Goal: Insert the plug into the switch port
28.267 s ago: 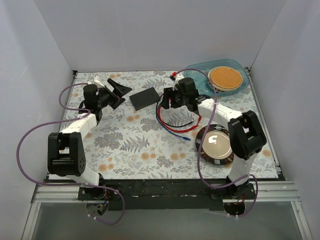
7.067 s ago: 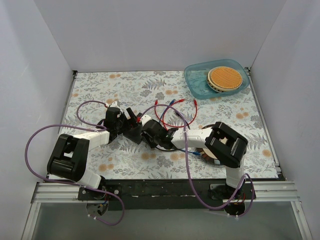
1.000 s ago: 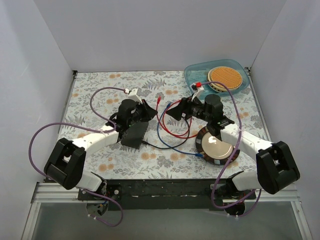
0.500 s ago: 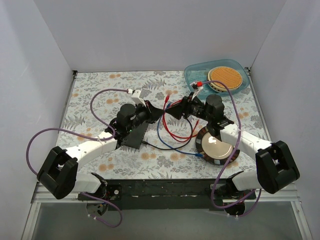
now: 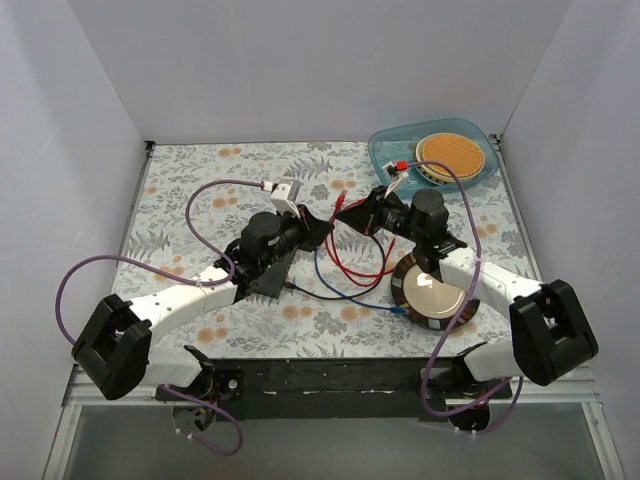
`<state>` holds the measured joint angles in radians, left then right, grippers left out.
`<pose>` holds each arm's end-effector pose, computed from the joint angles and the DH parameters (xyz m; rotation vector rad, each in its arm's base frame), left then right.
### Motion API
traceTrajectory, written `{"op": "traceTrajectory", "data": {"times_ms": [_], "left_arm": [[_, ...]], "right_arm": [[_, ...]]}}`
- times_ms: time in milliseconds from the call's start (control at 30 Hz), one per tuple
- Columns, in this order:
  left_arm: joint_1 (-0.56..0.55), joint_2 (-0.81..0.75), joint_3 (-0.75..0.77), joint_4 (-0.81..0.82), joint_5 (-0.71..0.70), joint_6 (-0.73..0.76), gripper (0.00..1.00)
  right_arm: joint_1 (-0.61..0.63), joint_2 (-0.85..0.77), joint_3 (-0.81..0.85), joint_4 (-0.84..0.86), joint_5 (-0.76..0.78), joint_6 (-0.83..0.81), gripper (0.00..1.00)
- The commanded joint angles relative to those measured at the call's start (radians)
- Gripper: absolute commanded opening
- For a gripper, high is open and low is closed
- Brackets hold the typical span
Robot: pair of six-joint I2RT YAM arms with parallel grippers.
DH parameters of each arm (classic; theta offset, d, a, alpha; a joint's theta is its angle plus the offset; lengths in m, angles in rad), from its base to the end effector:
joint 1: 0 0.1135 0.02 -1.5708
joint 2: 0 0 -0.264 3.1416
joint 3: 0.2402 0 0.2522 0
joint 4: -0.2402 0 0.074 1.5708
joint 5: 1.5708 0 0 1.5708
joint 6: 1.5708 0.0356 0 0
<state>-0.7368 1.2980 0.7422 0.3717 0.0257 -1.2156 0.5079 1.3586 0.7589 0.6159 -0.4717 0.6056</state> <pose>0.2189 -0.1998 0.2694 -0.4517 1.9405 -1.3857 0.2597 0.1630 0.2846 -0.3215 1.6656 1.2212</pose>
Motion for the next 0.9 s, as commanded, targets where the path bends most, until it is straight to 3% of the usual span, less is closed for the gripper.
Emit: {"op": "traceTrajectory", "data": {"times_ms": [0,200,500,567,867], "left_arm": [[-0.012,-0.066,0.020,0.006,-0.050,0.013,0.00],[-0.016,-0.074,0.013,0.009,-0.072,0.011,0.00],[-0.016,-0.082,0.013,-0.014,-0.104,0.018,0.00],[-0.018,-0.083,0.011,-0.007,-0.087,0.019,0.00],[-0.024,-0.085,-0.001,0.026,-0.046,0.030,0.00]], "right_arm": [[0.000,0.019,0.003,0.100,-0.024,0.033,0.02],[0.000,0.019,-0.003,0.142,-0.050,0.042,0.01],[0.001,0.010,-0.030,0.205,-0.082,0.056,0.34],[0.000,0.017,-0.027,0.209,-0.079,0.060,0.38],[0.000,0.065,-0.006,0.262,-0.079,0.108,0.38]]}}
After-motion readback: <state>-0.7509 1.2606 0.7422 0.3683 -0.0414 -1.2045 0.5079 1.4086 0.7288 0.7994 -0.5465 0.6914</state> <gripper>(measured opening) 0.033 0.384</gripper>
